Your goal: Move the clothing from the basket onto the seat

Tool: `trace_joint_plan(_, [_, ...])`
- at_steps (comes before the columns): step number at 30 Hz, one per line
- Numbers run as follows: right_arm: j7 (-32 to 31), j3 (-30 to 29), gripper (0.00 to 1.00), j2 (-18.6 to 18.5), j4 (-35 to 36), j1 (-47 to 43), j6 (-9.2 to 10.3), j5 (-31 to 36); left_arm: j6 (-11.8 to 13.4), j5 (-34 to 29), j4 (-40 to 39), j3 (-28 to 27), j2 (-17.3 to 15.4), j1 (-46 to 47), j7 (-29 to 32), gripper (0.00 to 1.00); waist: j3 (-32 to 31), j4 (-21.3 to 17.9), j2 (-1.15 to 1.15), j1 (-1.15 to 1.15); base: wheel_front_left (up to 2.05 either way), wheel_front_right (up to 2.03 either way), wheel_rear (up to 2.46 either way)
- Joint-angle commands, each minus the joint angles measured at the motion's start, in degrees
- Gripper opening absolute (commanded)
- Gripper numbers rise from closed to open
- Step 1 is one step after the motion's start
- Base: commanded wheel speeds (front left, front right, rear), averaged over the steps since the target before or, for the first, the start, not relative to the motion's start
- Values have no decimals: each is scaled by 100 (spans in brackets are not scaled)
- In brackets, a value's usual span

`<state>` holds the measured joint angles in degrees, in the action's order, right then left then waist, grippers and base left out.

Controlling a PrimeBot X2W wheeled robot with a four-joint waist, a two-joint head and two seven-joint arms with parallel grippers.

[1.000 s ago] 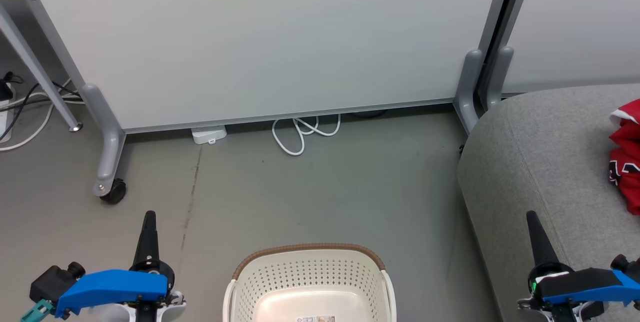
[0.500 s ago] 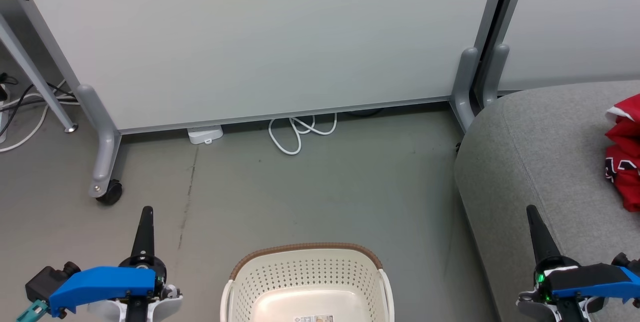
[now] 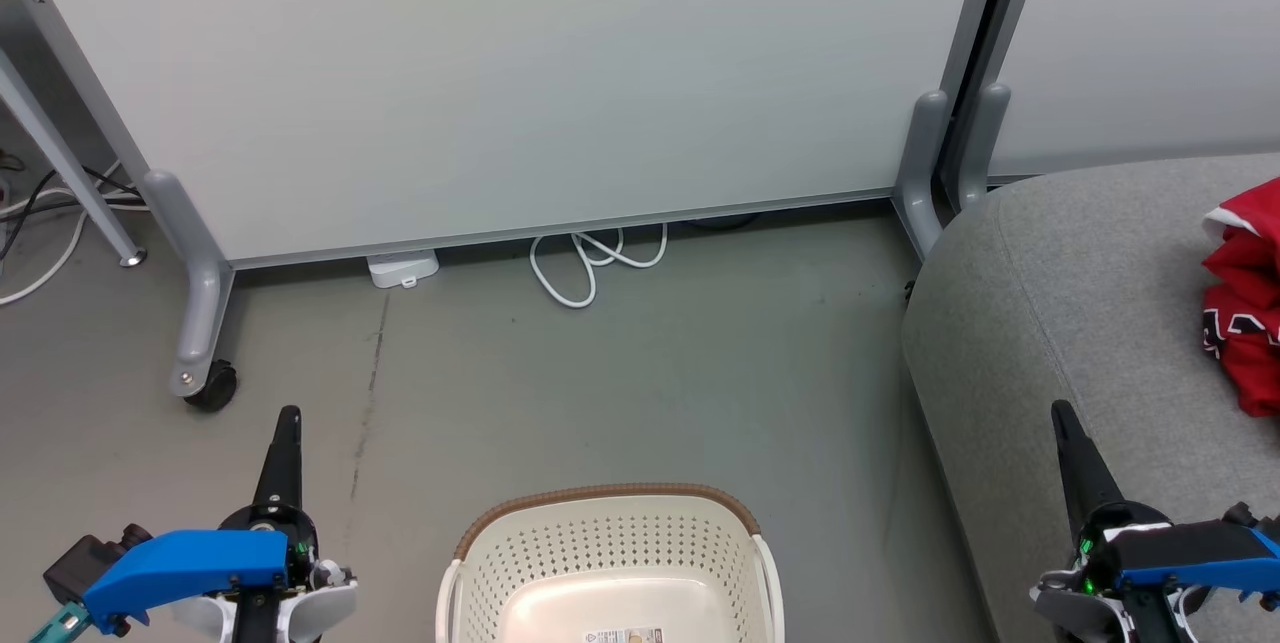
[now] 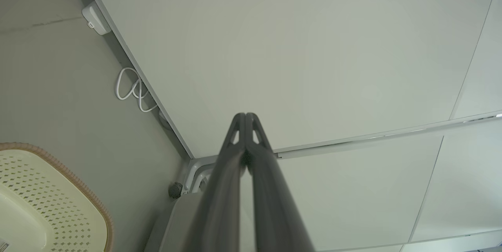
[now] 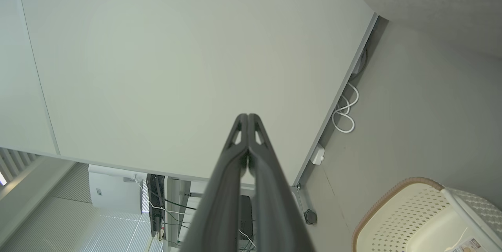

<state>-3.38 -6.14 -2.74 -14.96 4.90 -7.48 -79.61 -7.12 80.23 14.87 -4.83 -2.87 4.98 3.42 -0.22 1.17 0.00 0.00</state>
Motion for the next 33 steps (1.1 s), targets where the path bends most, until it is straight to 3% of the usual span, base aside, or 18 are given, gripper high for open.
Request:
trace_joint_plan(1, [-26, -16, 0, -24, 55, 103, -2, -99, -50, 82, -47, -36, -1, 110, 24, 0, 1, -3, 0, 0, 0, 0, 0])
trace_joint_plan(33, [-341, -48, 0, -23, 103, 171, -2, -1285, -54, 1223, -95, -185, -1, 151, 333, 0, 39, -117, 0, 0, 0, 0, 0])
